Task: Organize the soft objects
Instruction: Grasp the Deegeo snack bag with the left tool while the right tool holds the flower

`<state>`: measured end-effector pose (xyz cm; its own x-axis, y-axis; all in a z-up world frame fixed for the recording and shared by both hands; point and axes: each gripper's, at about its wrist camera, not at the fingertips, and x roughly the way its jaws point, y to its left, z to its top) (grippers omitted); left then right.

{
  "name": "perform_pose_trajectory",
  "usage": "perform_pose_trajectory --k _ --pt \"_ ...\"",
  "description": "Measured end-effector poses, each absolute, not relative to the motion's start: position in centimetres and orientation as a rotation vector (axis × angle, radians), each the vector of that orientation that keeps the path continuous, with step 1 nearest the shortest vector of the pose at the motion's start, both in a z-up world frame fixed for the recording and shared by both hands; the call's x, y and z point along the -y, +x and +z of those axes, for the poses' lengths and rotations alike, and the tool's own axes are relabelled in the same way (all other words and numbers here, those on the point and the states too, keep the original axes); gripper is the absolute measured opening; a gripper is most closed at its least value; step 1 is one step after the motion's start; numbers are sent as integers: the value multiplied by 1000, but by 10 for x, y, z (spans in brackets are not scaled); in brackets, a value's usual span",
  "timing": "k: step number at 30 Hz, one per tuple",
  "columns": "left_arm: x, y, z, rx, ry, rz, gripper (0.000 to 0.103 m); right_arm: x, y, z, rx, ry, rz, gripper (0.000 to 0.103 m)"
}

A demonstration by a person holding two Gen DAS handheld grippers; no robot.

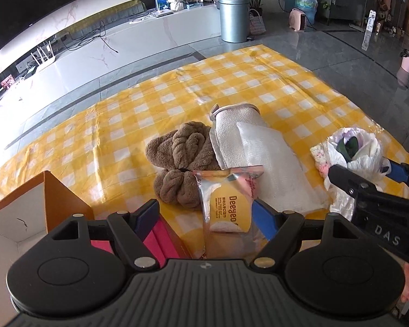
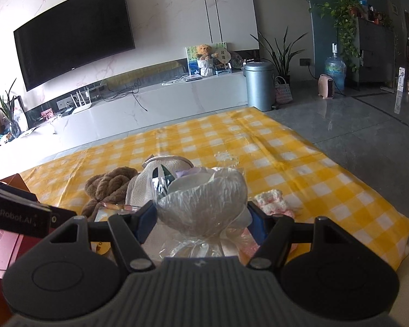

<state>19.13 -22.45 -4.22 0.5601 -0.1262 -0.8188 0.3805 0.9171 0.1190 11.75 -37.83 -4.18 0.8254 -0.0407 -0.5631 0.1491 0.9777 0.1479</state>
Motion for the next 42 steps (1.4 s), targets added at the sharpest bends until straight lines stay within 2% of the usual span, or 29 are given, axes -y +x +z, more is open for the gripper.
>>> perform_pose_trajectory --k 12,19,25,28,29,32,37,42 --pt "254 227 -71 -1097 229 -366 90 379 121 -45 -609 193 -102 68" --pt "280 220 -104 -1084 535 -327 91 384 121 -47 -607 209 -104 68" --pt "287 228 -129 -1147 567 -302 90 375 127 -50 -633 156 -106 68" --pt "285 237 -137 -1211 511 -285 82 372 127 -51 -632 141 -97 68" --pt "284 238 -136 -1215 499 -285 68 372 127 -51 -632 139 -96 68" --pt "280 235 -133 -1213 497 -293 60 372 128 -53 -636 143 -102 68" --pt "271 225 -119 -1222 455 -335 56 376 126 -53 -626 159 -124 68" --pt "262 188 -74 -1105 402 -383 56 377 124 -53 -623 167 -117 68"
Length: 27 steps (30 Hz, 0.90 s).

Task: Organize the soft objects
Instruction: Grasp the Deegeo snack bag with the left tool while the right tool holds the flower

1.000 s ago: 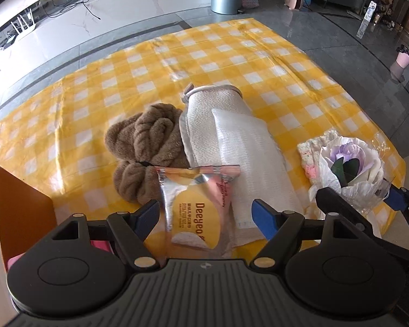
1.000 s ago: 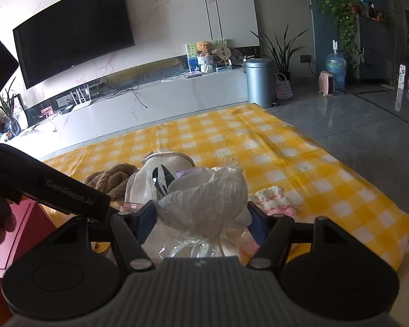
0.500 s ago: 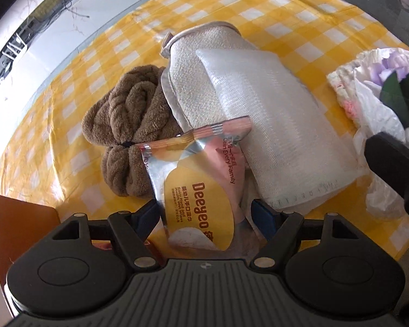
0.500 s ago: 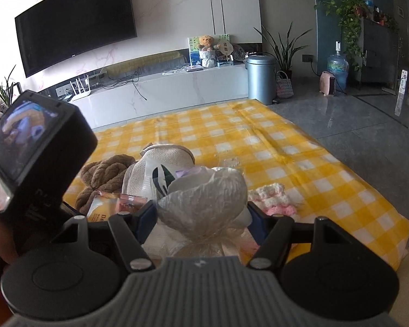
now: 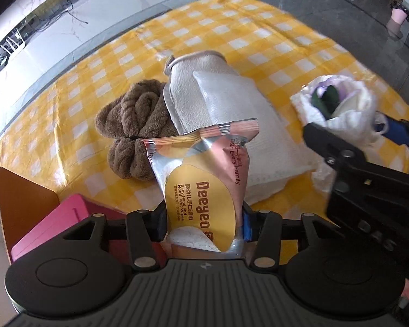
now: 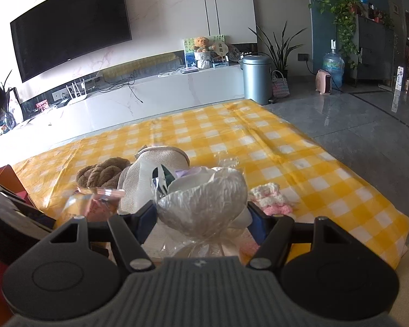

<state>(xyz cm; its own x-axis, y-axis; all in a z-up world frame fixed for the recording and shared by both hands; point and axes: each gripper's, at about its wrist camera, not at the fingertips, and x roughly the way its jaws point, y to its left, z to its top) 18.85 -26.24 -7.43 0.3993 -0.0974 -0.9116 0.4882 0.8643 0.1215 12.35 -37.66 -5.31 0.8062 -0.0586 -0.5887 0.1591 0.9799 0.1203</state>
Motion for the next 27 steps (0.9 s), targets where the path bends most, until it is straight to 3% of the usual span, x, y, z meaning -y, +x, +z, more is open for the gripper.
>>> perform_pose_trajectory --k 10,27 --pt "213 148 -9 -951 176 -447 57 376 122 -52 -617 162 -119 68" --pt "175 121 10 -745 -13 -570 56 362 116 -44 -567 84 -95 68"
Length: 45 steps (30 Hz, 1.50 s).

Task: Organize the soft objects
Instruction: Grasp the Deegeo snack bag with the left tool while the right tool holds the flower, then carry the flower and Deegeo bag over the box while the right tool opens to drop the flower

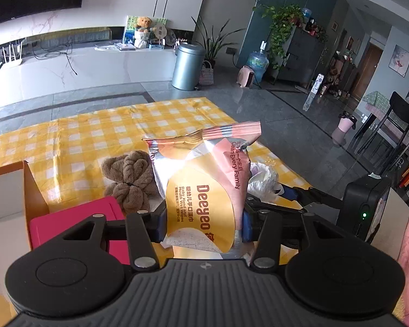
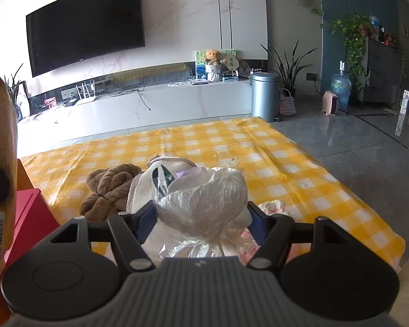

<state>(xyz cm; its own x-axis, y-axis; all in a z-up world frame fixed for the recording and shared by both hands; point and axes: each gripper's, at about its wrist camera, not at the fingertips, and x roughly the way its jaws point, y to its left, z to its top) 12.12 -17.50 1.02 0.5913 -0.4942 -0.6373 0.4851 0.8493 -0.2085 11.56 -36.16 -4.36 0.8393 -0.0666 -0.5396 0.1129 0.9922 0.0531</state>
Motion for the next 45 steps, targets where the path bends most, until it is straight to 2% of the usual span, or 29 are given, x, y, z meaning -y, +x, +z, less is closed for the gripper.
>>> perform_pose_trajectory --k 10,18,31,35,39,45 --pt "131 89 33 -569 -33 -445 56 331 92 -16 -418 -39 -99 68" --pt "83 68 52 -508 -34 -347 56 295 76 7 -299 -60 -82 68" --pt "-12 52 64 -429 -119 -162 56 244 48 44 -159 83 36 67" --pt "-44 58 56 -423 -162 -69 56 212 48 50 -184 102 167 67" --pt "-64 63 47 -449 -180 -21 56 167 61 54 -300 128 347 67" --pt "-82 68 27 -492 -233 -90 56 85 73 49 -510 -172 464 67"
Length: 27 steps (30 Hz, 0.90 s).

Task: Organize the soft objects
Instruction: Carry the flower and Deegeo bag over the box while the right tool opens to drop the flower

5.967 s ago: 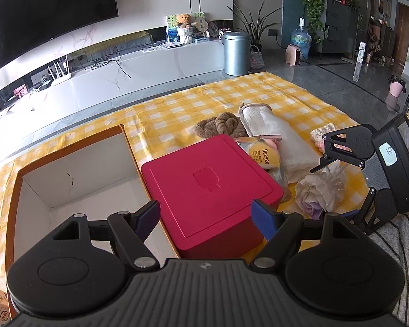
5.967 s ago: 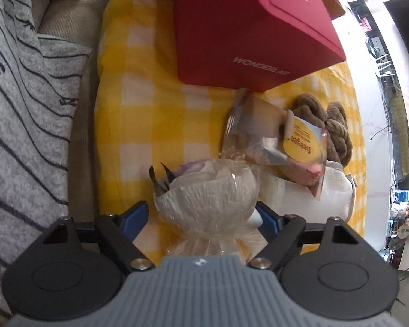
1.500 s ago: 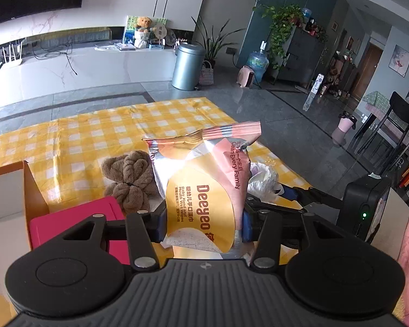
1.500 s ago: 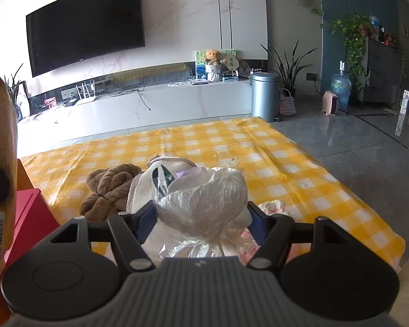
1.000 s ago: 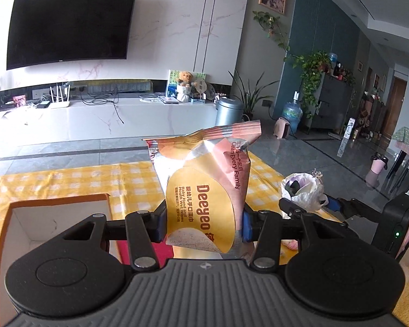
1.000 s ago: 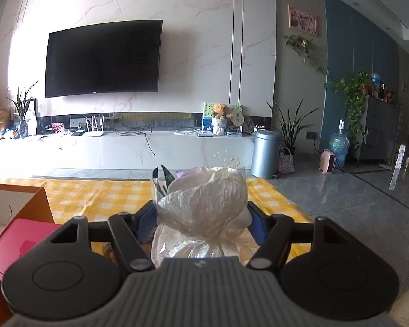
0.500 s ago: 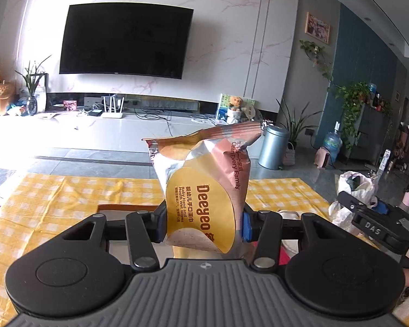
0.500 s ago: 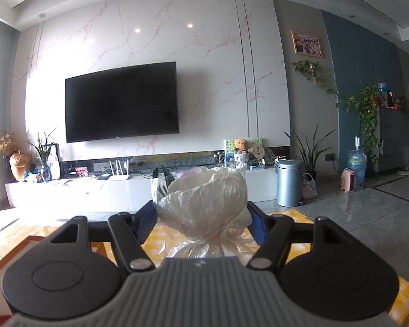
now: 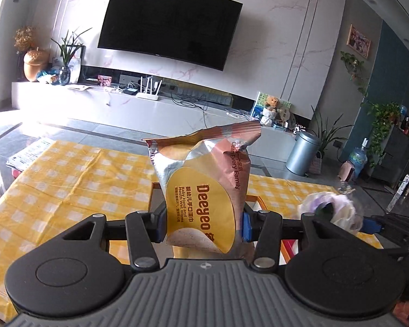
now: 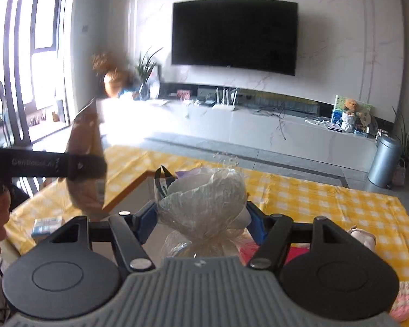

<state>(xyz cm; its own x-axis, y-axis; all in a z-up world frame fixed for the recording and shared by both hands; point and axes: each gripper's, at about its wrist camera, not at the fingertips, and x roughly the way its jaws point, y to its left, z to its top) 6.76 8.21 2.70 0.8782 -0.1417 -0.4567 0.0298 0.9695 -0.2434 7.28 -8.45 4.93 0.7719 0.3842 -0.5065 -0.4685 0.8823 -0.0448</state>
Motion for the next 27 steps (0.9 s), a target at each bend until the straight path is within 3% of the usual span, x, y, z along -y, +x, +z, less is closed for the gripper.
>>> perform_pose_trajectory --k 15,25,27 --pt "-112 72 16 -526 -319 -75 56 32 115 -33 -1092 -224 428 67" --pt "-119 68 19 -535 -316 -50 56 5 118 -60 -1152 -445 367 68" --pt "-119 68 19 -538 -310 -47 56 3 114 -61 -1153 -469 367 74"
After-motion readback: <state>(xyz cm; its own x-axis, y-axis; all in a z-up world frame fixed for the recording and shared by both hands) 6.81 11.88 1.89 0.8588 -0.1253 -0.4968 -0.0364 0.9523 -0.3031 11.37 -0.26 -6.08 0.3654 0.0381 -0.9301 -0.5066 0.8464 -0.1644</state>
